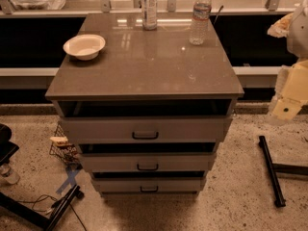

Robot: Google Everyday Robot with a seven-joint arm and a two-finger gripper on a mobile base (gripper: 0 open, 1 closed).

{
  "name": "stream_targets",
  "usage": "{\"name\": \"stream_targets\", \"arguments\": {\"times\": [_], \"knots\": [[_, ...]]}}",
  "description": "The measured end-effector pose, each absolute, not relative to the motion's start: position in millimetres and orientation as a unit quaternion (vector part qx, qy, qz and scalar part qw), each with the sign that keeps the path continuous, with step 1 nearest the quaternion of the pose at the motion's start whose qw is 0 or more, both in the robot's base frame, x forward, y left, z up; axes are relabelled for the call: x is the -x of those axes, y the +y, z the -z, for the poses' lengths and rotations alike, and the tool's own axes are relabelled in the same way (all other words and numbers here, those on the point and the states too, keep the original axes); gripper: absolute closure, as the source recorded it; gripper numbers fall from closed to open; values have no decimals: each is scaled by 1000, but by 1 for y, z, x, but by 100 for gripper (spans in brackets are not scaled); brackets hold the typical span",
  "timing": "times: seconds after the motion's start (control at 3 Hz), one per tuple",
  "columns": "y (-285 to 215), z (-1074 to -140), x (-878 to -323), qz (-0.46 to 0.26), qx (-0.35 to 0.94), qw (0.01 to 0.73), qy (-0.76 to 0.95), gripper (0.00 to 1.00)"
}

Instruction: Open bottom drawer

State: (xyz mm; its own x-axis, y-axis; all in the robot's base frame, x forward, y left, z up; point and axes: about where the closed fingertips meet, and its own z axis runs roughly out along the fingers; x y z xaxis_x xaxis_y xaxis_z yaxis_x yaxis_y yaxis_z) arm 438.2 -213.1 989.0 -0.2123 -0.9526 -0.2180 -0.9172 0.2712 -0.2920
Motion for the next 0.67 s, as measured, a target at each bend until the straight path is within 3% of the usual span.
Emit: {"name": "stream_targets", "arguments": {"times": [0.67], "knots": [[-204,-981,-450,63,594,194,778,0]]}}
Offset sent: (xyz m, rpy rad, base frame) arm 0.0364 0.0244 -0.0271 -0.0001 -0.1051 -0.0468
